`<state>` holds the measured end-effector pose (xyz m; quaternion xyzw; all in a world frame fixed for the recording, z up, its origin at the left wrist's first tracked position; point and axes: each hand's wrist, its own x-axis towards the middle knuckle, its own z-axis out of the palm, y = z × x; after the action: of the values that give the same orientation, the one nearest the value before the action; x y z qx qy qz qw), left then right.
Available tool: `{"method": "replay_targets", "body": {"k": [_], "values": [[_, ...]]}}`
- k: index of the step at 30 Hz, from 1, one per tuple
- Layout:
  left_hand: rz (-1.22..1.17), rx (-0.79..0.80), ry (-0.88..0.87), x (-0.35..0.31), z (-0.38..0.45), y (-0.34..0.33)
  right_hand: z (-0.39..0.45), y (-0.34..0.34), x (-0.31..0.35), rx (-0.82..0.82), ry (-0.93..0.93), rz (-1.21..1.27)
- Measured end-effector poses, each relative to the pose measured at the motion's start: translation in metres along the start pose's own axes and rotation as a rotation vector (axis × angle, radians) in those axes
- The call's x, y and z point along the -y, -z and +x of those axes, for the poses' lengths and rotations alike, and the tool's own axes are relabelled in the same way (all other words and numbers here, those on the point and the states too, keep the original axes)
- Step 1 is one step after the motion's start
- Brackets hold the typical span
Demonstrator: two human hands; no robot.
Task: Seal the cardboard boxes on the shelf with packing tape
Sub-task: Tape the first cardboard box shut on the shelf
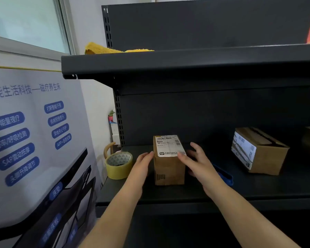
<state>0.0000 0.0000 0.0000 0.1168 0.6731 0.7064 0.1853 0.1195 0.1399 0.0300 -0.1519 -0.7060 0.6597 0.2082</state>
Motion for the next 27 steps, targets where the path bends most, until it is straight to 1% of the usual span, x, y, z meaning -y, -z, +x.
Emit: {"method": "replay_targets", "body": {"k": [3, 6, 8, 10, 13, 16, 20, 23, 27], "values": [[0.037, 0.009, 0.106, 0.0, 0.0, -0.008, 0.003, -0.006, -0.001, -0.002, -0.052, 0.016], [-0.043, 0.08, 0.17, -0.009, -0.009, -0.016, -0.001, -0.014, -0.004, -0.006, -0.055, 0.005], [-0.077, 0.123, 0.144, -0.013, -0.019, -0.016, -0.004, -0.016, -0.007, -0.031, -0.025, 0.022], [-0.116, 0.098, 0.057, -0.009, -0.025, -0.017, -0.008, -0.016, -0.008, -0.044, 0.036, 0.028], [-0.21, 0.144, -0.119, 0.001, -0.04, -0.009, -0.018, -0.017, -0.008, -0.041, 0.171, 0.026], [-0.212, 0.165, -0.272, 0.003, -0.044, -0.005, -0.026, -0.017, -0.009, -0.012, 0.284, 0.034], [-0.218, 0.142, -0.362, 0.001, -0.049, -0.003, -0.035, -0.016, -0.009, 0.015, 0.378, 0.037], [-0.214, 0.072, -0.431, -0.001, -0.055, -0.003, -0.036, -0.014, -0.006, 0.093, 0.369, 0.068], [-0.136, -0.028, -0.564, -0.007, -0.064, -0.005, -0.035, -0.012, -0.003, 0.176, 0.264, 0.141]]}}
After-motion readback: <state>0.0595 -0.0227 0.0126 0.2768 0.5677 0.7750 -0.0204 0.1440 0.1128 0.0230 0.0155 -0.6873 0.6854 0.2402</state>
